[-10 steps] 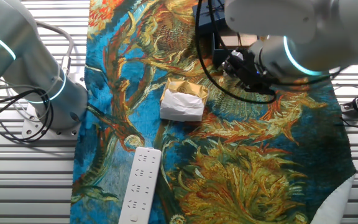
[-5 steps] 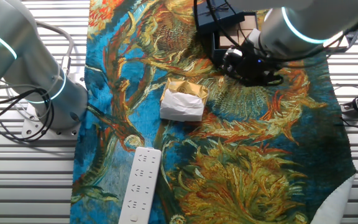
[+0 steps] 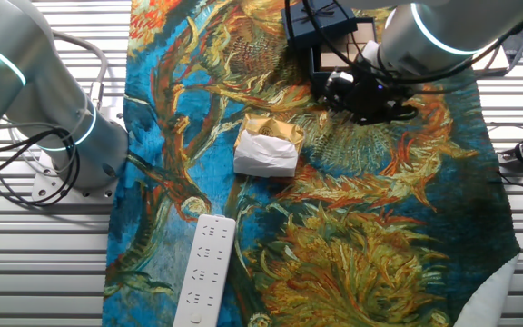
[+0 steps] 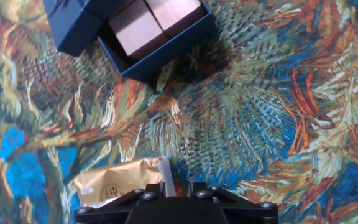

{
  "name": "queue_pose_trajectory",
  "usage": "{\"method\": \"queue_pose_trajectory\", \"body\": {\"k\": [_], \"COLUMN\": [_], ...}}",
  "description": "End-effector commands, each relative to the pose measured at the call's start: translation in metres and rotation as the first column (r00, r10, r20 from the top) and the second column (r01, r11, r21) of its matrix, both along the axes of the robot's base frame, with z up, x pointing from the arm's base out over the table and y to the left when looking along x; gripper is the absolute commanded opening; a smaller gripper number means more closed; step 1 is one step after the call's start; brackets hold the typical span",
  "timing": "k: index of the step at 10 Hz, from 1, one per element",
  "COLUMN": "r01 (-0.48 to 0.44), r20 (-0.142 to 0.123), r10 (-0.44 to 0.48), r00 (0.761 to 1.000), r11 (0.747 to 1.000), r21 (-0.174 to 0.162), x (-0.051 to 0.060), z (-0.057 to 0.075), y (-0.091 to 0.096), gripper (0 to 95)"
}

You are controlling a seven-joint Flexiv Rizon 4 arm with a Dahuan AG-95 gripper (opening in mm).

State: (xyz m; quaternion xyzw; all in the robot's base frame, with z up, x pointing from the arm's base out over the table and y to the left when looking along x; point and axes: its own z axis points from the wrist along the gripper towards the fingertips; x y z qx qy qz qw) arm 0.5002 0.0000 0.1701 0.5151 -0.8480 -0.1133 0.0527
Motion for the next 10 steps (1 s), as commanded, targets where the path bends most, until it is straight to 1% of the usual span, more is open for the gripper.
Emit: {"method": "queue_pose_trajectory", "body": {"k": [1,3,5,7,10], "r01": [0.014,-0.004,-0.047,-0.113,-0.159], "r20": [-0.001,0.002,0.009,0.019,0.022], "r10": [-0.014,0.004,0.047,0.112,0.158], "r00": [1.000,1.000,0.999,0.994,0.987], "r11": [1.000,1.000,0.999,0.993,0.987], "r21": [0.000,0.004,0.018,0.032,0.040], "x": [-0.0002,-0.0002,-0.0002,-0.0002,-0.0002], "z": [-0.0001,-0.0001,-0.0001,-0.0001,-0.0001], "y": [0.0000,0.0000,0.0000,0.0000,0.0000], "gripper": [19.0,19.0,19.0,19.0,19.0]}}
